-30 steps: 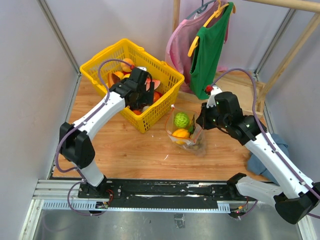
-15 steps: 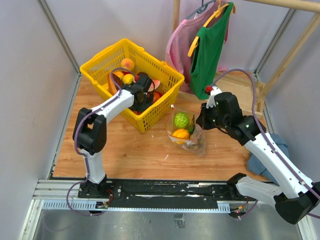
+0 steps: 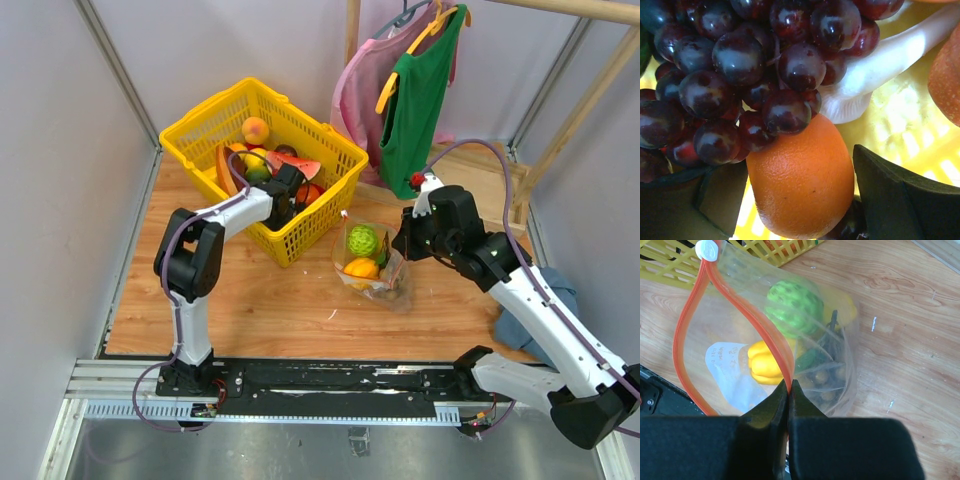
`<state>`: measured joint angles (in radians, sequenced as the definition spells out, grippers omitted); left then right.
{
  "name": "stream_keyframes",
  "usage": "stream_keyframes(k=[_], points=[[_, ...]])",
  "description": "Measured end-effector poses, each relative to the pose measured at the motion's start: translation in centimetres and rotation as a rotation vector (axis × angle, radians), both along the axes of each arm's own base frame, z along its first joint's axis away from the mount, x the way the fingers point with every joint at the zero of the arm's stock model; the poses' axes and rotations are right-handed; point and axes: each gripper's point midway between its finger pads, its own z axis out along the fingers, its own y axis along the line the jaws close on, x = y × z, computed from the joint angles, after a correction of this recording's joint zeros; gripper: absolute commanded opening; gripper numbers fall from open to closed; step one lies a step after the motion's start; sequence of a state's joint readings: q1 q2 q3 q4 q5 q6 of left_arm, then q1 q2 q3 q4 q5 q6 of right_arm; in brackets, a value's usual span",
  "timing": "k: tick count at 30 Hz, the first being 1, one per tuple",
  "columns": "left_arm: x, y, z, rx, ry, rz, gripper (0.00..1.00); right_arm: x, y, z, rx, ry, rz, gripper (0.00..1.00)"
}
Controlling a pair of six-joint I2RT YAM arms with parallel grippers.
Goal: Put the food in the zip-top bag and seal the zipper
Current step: Pick up the fake fruit from the bin.
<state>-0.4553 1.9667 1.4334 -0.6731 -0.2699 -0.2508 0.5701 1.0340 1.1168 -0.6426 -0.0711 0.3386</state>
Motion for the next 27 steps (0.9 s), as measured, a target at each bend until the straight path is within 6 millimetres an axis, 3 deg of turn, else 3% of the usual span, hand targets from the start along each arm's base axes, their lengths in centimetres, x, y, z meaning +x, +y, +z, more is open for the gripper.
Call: stream_keyframes(k=[9,11,19,27], points=[[-0.5,-0.1,0.2,-0.032,0.016,0.006,0.55,0.0,0.0,0.1,0.003,-0.004,0.000,0.01],[-0.5,-0.2,1.3,-0.049,-0.007,0.008,0.54,0.0,0.0,0.1,0.003,-0.004,0.000,0.01],[0.2,-1.1,9.1,-0.172,-0.198,-0.007,0.50,-0.1,0.1,0.1,0.006,-0.002,0.004,0.01],[-0.4,-1.7,11.7,-0.249,-0.271,-0.029,0.45,-0.1,0.2,0.1,0.009,-0.001,0.008,0.01]])
